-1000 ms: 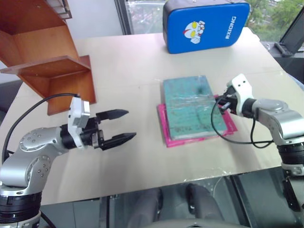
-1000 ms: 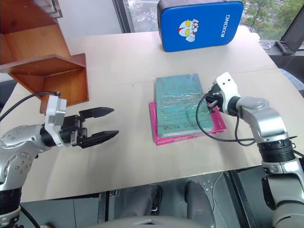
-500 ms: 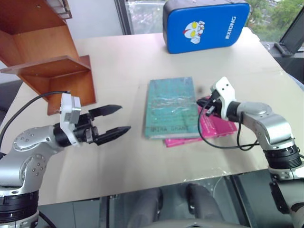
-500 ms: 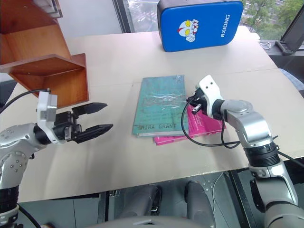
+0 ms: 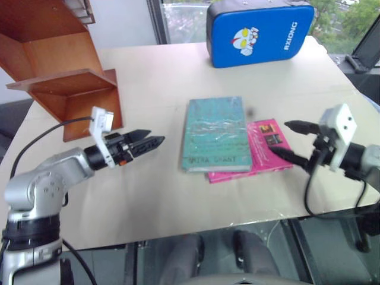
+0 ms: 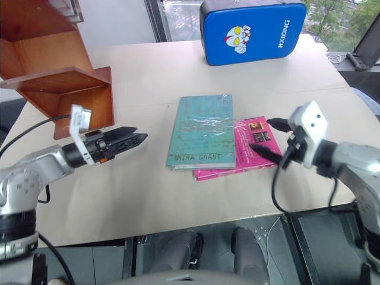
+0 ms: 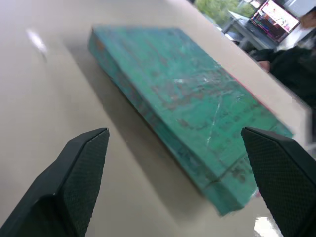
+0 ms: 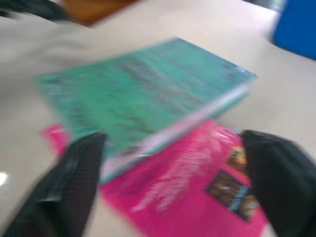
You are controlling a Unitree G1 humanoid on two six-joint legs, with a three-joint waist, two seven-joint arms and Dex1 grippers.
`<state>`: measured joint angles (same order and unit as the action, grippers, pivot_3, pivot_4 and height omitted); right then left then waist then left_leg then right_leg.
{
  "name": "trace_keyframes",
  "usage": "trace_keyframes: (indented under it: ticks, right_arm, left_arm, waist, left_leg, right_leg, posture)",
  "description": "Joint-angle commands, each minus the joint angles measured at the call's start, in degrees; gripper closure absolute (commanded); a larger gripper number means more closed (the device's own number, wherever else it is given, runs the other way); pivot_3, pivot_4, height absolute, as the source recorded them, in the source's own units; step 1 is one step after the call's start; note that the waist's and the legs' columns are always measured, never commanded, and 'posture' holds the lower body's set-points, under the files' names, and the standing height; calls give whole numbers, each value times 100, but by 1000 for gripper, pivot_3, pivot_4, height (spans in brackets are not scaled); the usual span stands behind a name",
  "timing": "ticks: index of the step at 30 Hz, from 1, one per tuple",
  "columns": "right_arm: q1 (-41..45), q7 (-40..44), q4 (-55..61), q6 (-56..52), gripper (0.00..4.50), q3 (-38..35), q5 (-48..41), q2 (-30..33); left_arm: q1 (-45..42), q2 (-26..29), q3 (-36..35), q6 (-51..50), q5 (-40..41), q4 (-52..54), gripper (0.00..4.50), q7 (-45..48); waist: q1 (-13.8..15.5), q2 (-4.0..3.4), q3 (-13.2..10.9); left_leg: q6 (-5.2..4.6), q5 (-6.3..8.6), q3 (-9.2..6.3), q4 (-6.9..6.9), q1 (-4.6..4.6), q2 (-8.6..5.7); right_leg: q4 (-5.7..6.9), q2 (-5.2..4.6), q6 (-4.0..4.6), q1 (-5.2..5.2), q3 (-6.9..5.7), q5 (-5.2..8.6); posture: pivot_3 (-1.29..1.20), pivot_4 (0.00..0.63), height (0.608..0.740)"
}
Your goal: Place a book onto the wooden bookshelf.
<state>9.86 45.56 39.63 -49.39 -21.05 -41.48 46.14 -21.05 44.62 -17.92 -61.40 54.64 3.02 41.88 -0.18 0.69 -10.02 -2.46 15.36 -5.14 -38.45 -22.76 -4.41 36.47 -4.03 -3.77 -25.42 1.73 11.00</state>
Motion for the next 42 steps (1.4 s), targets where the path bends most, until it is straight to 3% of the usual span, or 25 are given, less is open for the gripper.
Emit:
trace_keyframes:
  ticks: [1, 7, 16, 25, 29, 36, 42]
  right_arm:
    - [-179, -84, 889, -167, 37, -824, -899, 244]
    - [-179, -1023, 1449, -125, 37, -1262, -1926, 425]
    - [493, -2223, 1739, 85, 37, -213, -2482, 619]
    - [667, -2552, 1621, 208, 37, 224, -2536, 770]
    - [582, -2561, 1605, 259, 0, 175, -2577, 868]
    - [549, -2492, 1533, 418, 0, 357, -2401, 843]
    - [630, -2276, 1316, 666, 0, 621, -2055, 716]
  left_arm:
    - [-724, -46, 166, -964, 168, -852, 0, -188]
    - [-1996, -513, 428, -1549, -209, -2582, 0, -246]
    - [-3032, -1338, 627, -1548, -832, -4399, 0, 22]
    - [-3414, -1962, 675, -897, -1376, -5545, 0, 825]
    - [-3511, -1978, 599, -1008, -1491, -5851, 1149, 1021]
    - [-3525, -1743, 391, -1736, -1367, -5705, 4395, 1316]
    - [-3531, -1290, -175, -2516, -979, -4774, 4472, 1199]
  waist:
    - [-24, 3, 1]
    - [-34, 16, 5]
    - [-32, 20, 4]
    - [89, 24, 6]
    - [97, 26, 6]
    - [88, 29, 8]
    - [58, 34, 4]
  left_leg:
    - [-1, 0, 0, -2, 2, -1]
    - [0, -1, -2, -23, 29, -3]
    - [10, -6, 0, -29, 23, -6]
    - [9, -6, -1, -32, 9, -15]
    - [8, -6, -2, -32, 6, -19]
    - [7, -6, -3, -34, 4, -18]
    - [8, -6, -3, -36, -8, -17]
  right_leg:
    - [3, 0, 0, 2, 1, 0]
    - [27, -1, -1, 25, -1, 0]
    - [28, -10, 0, 20, 5, 0]
    - [28, -14, 0, 10, 4, 0]
    - [27, -15, 0, 10, 4, 0]
    - [29, -13, -1, 7, 4, 0]
    - [36, -10, 0, -6, 6, 0]
  posture:
    - [0, 150, 736]
    - [0, 150, 736]
    - [0, 150, 736]
    - [0, 150, 736]
    - [0, 150, 736]
    - [0, 150, 736]
    - [0, 150, 736]
